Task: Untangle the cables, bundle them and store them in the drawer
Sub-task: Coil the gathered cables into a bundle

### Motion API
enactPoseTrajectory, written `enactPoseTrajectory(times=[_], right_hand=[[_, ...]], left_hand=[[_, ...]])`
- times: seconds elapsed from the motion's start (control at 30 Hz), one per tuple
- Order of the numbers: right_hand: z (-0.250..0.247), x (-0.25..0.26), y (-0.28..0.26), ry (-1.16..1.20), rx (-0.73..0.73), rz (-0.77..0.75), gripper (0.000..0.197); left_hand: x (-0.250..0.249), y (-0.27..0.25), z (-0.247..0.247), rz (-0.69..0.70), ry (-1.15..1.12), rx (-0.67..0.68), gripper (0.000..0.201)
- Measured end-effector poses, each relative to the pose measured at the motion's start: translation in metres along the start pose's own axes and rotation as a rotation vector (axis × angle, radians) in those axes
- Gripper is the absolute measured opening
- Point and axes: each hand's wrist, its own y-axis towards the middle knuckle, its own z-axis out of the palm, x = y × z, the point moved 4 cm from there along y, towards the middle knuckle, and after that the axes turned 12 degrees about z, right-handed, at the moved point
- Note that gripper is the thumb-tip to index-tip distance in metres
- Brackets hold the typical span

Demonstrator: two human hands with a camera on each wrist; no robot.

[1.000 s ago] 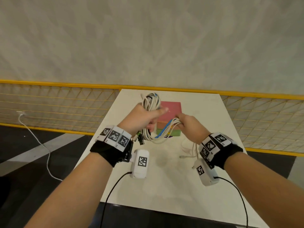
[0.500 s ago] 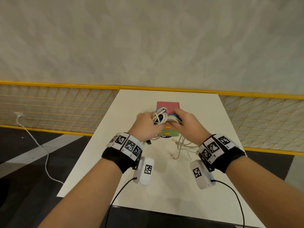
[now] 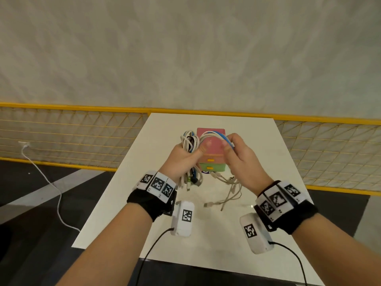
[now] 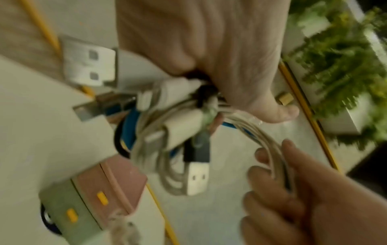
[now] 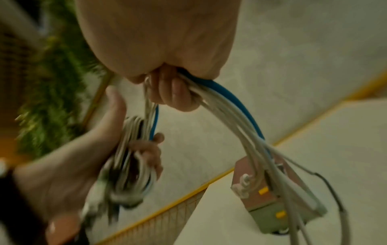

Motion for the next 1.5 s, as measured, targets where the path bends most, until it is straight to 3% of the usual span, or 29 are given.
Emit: enactPoseTrajectory(times=[0.07, 0.17, 0.23, 0.3, 0.4, 0.53, 0.63, 0.77, 0.87, 0.97, 1.1, 1.17, 1.23, 1.3, 1.4, 1.47, 1.5], right_hand=[[0.010, 0.003, -0.007, -0.138, -0.001, -0.060, 0.020], [0.019, 0.003, -0.011, -0.234, 0.013, -0.088, 0.018], [0.023, 0.006, -0.012, -0.302, 0.036, -0.104, 0.020], [0.025, 0.009, -0.011, -0.394, 0.045, -0.129, 0.025], [0.026, 0.015, -0.010, -0.471, 0.087, -0.163, 0.026], [0.028, 0.013, -0.014, -0.381, 0.233, -0.216, 0.030], [0.025, 0.007, -0.018, -0.288, 0.203, -0.183, 0.029], [0.020, 0.004, -0.019, -0.099, 0.169, -0.169, 0.034], [0.017, -0.012, -0.019, -0.032, 0.224, -0.086, 0.040], [0.014, -0.032, -0.016, -0.139, 0.202, -0.025, 0.031], [0.012, -0.037, -0.008, -0.369, 0.290, -0.053, 0.023], [0.007, -0.039, 0.001, -0.538, 0.285, -0.110, 0.031], [0.003, -0.035, 0.009, -0.727, 0.240, -0.181, 0.018], [0.006, -0.028, 0.014, -0.885, 0.168, -0.268, 0.014], [0.017, -0.017, 0.013, -0.997, 0.070, -0.340, 0.015], [0.020, -0.015, 0.014, -0.973, 0.046, -0.278, 0.011], [0.020, -0.016, 0.014, -0.913, 0.044, -0.223, 0.017]], left_hand=[[-0.003, -0.001, 0.008, -0.020, -0.066, 0.010, 0.046], [-0.005, -0.002, 0.019, -0.024, -0.156, 0.029, 0.081], [-0.007, -0.004, 0.025, -0.042, -0.169, 0.039, 0.089], [-0.009, -0.007, 0.030, -0.060, -0.231, 0.042, 0.071], [-0.010, -0.013, 0.029, -0.119, -0.389, -0.066, 0.051], [-0.004, -0.010, 0.019, -0.124, -0.411, -0.283, 0.025], [-0.006, -0.004, 0.012, -0.071, -0.404, -0.416, 0.008], [-0.010, -0.001, 0.010, -0.014, -0.396, -0.440, 0.007], [-0.017, 0.000, 0.002, 0.031, -0.533, -0.458, 0.012], [-0.026, 0.004, -0.007, 0.125, -0.598, -0.390, 0.012], [-0.032, -0.003, -0.006, 0.179, -0.549, -0.114, 0.011], [-0.036, -0.009, -0.005, 0.207, -0.400, 0.040, 0.010], [-0.037, -0.016, -0.001, 0.192, -0.147, 0.172, 0.024], [-0.032, -0.021, 0.005, 0.139, -0.018, 0.264, 0.019], [-0.021, -0.022, 0.013, 0.044, 0.015, 0.297, 0.017], [-0.015, -0.021, 0.017, 0.014, 0.033, 0.255, 0.019], [-0.012, -0.020, 0.019, 0.016, 0.046, 0.235, 0.023]])
